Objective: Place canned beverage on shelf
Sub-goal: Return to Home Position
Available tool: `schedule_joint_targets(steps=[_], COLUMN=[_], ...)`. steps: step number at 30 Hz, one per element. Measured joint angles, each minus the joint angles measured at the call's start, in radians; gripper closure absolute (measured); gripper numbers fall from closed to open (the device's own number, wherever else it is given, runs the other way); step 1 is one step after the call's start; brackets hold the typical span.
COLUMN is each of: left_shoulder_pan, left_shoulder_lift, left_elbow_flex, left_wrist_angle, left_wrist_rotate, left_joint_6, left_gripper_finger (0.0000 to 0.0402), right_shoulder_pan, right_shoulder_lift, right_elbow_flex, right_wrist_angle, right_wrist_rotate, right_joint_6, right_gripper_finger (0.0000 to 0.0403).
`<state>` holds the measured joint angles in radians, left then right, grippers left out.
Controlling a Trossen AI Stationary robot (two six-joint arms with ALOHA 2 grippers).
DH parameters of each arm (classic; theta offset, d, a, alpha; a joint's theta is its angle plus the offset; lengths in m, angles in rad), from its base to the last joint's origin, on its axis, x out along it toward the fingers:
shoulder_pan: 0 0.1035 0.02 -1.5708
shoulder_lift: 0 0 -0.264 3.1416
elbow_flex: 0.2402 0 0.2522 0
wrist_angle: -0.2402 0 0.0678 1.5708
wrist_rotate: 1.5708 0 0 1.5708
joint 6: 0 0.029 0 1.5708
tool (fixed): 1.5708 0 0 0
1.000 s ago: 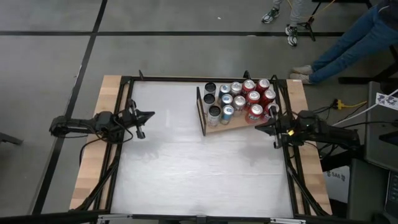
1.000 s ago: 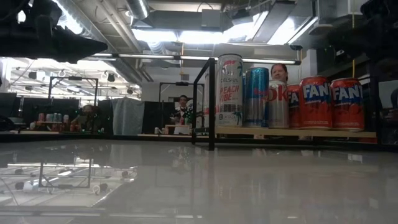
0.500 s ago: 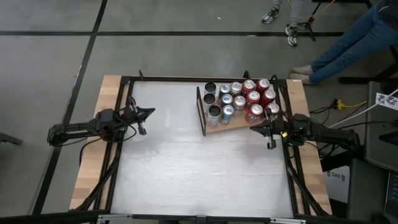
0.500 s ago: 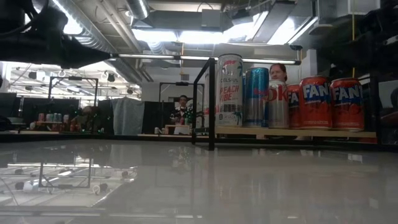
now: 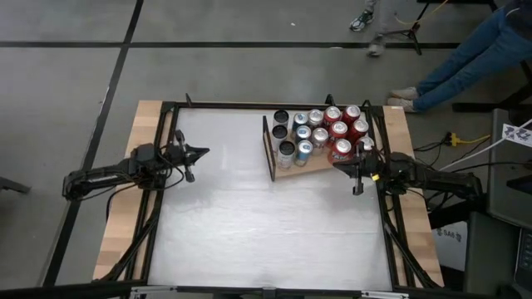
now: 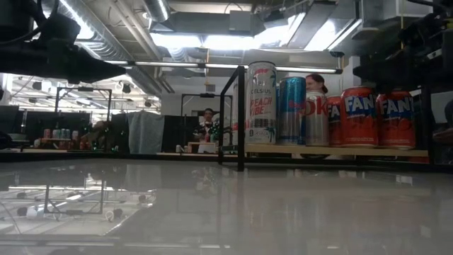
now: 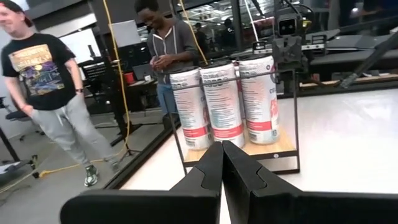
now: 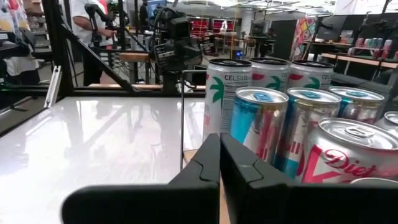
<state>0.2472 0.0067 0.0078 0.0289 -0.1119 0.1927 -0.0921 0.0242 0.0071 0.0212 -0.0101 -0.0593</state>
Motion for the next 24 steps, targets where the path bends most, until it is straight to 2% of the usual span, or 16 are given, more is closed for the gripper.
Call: schedule_joint_targets(steps=[11,24], left_shoulder_pan=[0.008,0.008], left_shoulder_lift=[0.000,0.000], left_elbow_flex=[0.000,0.000], left_wrist_angle=[-0.015,-0.016], left_wrist_rotate=[0.085,0.089], left_joint_6=[-0.005,-0.059], left_gripper_finger=[0.0401,0.0401], right_shoulder_pan=[0.000,0.000], right_shoulder_lift=[0.000,0.000], right_elbow_flex=[0.000,0.000], right_wrist_angle=[-0.002,-0.003], right_wrist_rotate=[0.000,0.000], right_joint_6=[0.001,0.002], right_gripper_finger=[0.0402,0.0402])
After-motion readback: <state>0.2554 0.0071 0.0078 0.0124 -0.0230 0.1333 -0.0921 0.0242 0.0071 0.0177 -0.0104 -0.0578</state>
